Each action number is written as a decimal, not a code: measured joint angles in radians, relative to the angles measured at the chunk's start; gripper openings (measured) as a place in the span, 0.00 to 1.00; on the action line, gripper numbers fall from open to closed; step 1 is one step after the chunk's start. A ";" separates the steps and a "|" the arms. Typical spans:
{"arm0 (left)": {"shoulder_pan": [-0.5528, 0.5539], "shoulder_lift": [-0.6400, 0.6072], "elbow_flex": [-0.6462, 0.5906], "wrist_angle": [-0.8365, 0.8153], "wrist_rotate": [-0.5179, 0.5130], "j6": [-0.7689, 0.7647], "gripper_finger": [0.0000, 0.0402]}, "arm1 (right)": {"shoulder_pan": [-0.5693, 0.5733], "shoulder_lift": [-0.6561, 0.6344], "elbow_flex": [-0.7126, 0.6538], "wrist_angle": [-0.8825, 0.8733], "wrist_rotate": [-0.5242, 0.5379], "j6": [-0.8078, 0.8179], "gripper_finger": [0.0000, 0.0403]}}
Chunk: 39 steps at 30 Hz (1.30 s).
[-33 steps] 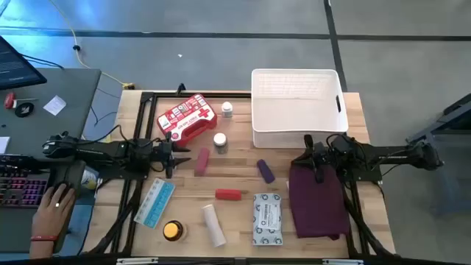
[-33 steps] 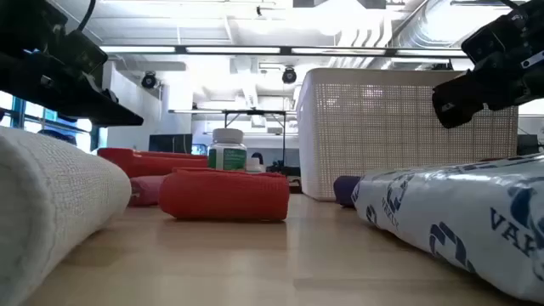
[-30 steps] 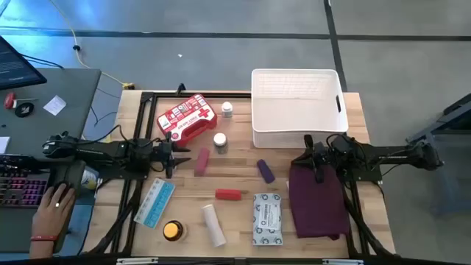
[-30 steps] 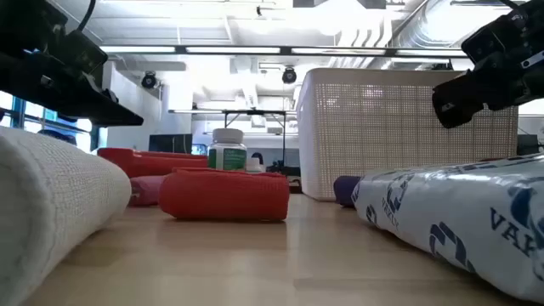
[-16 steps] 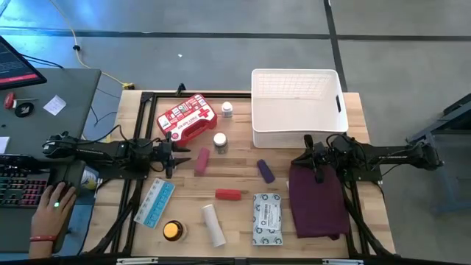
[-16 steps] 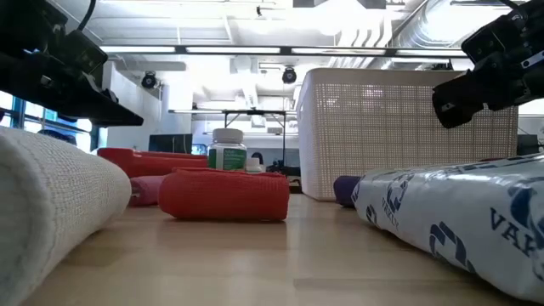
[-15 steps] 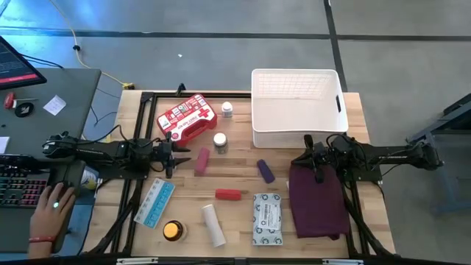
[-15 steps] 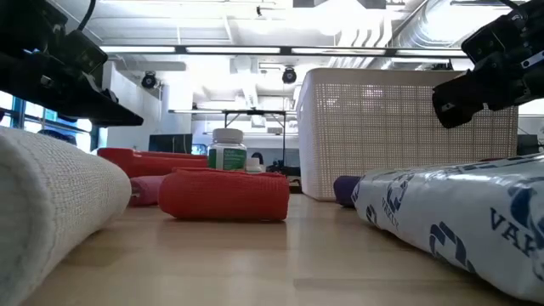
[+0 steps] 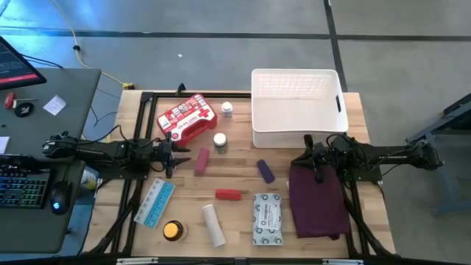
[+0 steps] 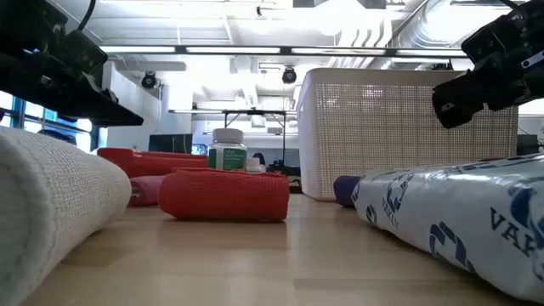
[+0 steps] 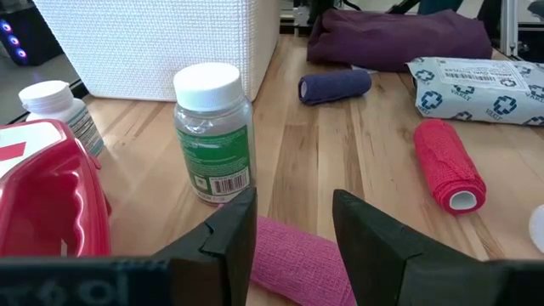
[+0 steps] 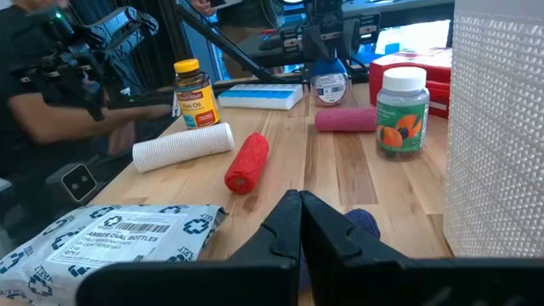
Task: Pick & place medical supplies in basket/bin
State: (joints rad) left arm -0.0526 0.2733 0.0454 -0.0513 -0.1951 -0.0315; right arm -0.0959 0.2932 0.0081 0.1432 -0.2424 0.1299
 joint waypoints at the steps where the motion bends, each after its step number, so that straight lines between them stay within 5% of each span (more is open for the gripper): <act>1: 0.000 0.000 0.000 0.000 0.000 0.000 0.47 | 0.000 0.000 0.000 0.000 0.000 0.000 0.00; 27: 0.000 0.000 0.000 0.000 0.001 -0.001 0.47 | 0.000 0.000 0.000 0.000 0.000 0.000 0.00; 33: 0.000 0.000 0.000 -0.003 0.055 -0.184 0.47 | 0.000 0.000 0.000 0.000 0.000 -0.003 0.00; 39: 0.000 0.000 0.000 0.000 0.035 -0.291 0.47 | -0.002 0.001 0.000 -0.006 0.028 -0.204 0.00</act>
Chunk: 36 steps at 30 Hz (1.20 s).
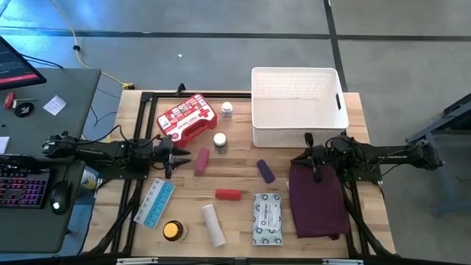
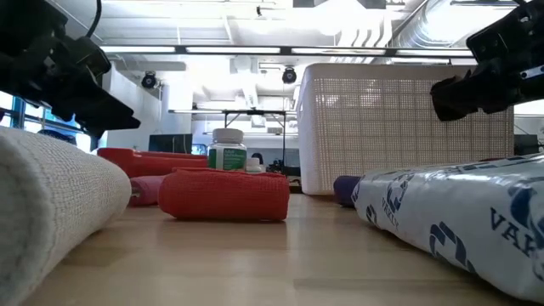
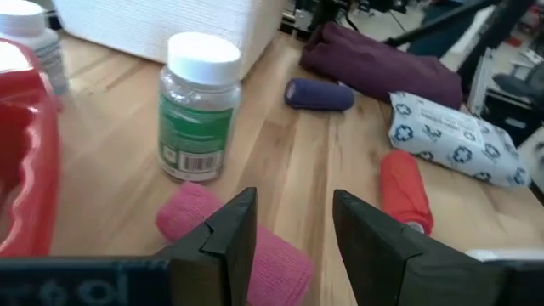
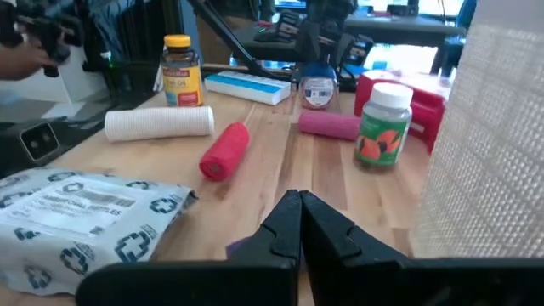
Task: Pick & place medical supplies in basket/bin
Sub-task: Put the bottom white medicine bottle into the white container
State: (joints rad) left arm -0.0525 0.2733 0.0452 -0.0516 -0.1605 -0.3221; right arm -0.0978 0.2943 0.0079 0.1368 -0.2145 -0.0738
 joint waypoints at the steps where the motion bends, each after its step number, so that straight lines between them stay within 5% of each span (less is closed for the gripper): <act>1: 0.000 0.000 0.000 0.002 -0.007 -0.005 0.47 | 0.000 0.000 0.000 0.001 0.000 -0.001 0.00; 9: 0.000 0.000 0.000 0.004 0.010 -0.106 0.47 | 0.000 -0.001 0.000 0.009 -0.004 0.073 0.00; 15: 0.000 0.000 0.000 0.006 -0.080 -0.120 0.47 | 0.000 -0.001 0.000 0.023 -0.005 0.085 0.00; 23: 0.000 0.000 0.000 0.012 -0.084 -0.179 0.47 | 0.001 -0.002 0.000 0.076 -0.036 0.360 0.00; 30: 0.000 0.005 0.017 0.378 -0.019 0.034 0.47 | 0.000 -0.001 0.000 0.169 -0.017 0.427 0.00; 36: 0.000 0.204 0.218 0.208 -0.096 0.139 0.47 | 0.018 0.000 0.000 0.300 -0.024 0.505 0.00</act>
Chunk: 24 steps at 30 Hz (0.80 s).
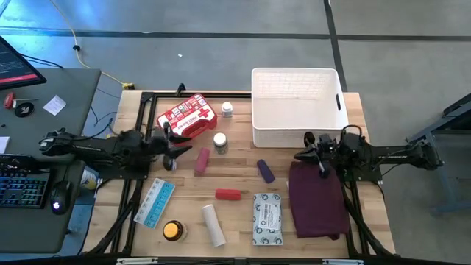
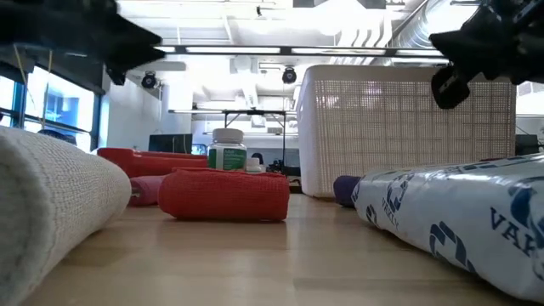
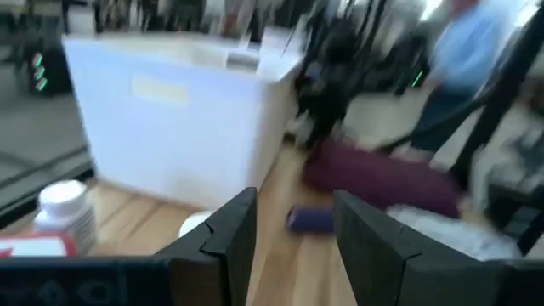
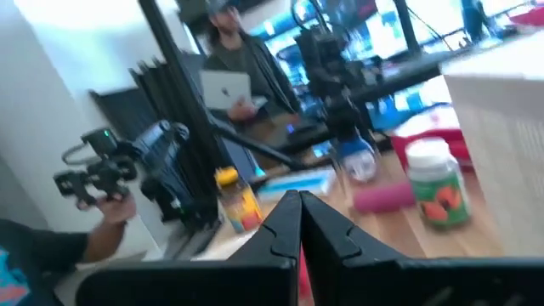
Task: Pick & place medical supplies in basket/bin
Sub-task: Put the bottom white medicine bottle into the white container
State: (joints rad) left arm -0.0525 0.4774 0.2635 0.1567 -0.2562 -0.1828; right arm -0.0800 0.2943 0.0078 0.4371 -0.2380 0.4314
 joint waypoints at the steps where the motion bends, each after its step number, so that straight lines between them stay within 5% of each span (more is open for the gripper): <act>1: 0.000 0.061 0.041 -0.021 -0.008 0.003 0.47 | 0.010 0.000 0.000 0.005 -0.002 -0.004 0.00; 12: 0.000 0.688 0.456 -0.345 -0.057 0.105 0.51 | 0.240 0.002 0.000 0.027 0.030 -0.013 0.00; 18: 0.027 0.846 0.640 -0.477 -0.093 0.119 0.72 | 0.420 0.073 0.000 0.069 0.122 -0.062 0.00; 24: 0.164 0.900 0.718 -0.582 -0.073 0.092 0.97 | 0.588 0.235 0.001 0.188 0.267 -0.185 0.01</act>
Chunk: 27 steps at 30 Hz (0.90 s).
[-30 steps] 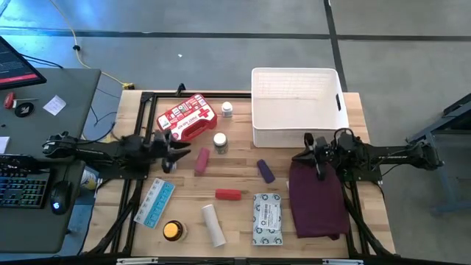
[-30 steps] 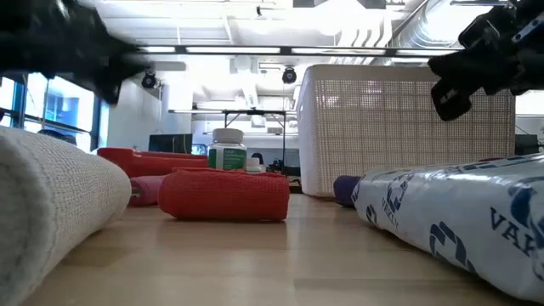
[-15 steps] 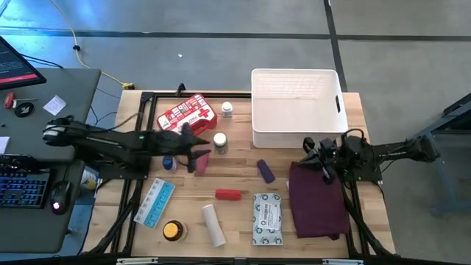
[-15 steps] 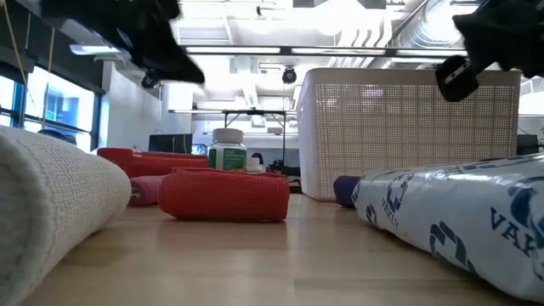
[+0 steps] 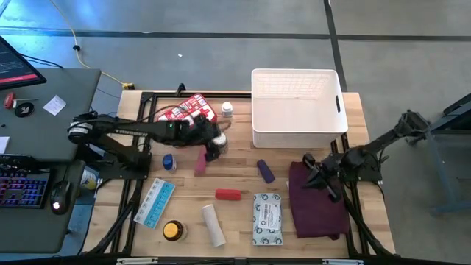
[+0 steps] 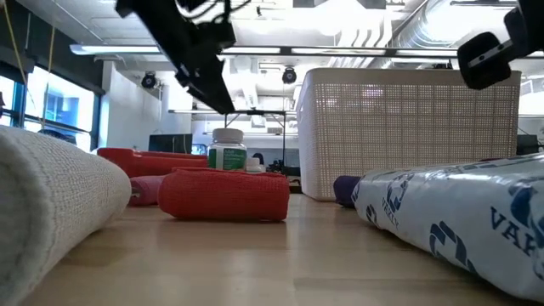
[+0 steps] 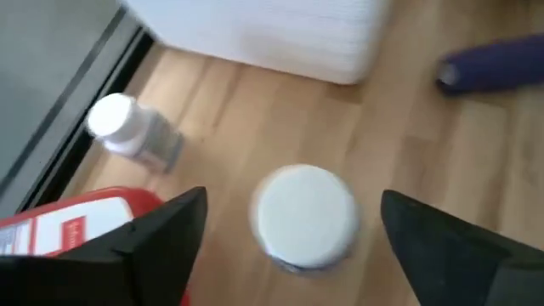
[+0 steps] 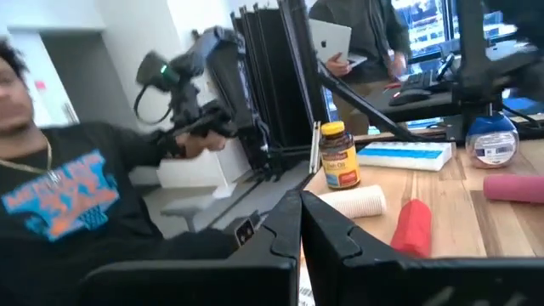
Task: Pick & place medical supplies in basket/bin
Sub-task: Put the bottom white medicine bottle into the white container
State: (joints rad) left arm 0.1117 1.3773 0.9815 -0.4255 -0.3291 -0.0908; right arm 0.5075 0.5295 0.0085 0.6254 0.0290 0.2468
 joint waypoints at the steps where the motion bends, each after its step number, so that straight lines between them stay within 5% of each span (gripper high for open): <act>1: 0.026 0.001 0.000 0.005 0.030 -0.010 0.98 | 0.021 0.029 0.002 0.015 0.023 -0.014 0.02; 10: 0.106 0.048 0.001 0.015 0.189 -0.052 0.92 | 0.120 0.260 0.057 0.106 0.170 -0.031 0.18; 18: 0.098 0.146 0.000 -0.007 0.090 -0.067 0.99 | 0.123 0.362 0.084 0.175 0.228 -0.022 0.34; 27: 0.098 0.166 -0.001 0.071 0.073 -0.056 0.92 | 0.123 0.369 0.086 0.173 0.253 -0.020 0.43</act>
State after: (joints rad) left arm 0.2096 1.5436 0.9806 -0.3543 -0.2557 -0.1464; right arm 0.6304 0.8986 0.0948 0.7982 0.2821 0.2264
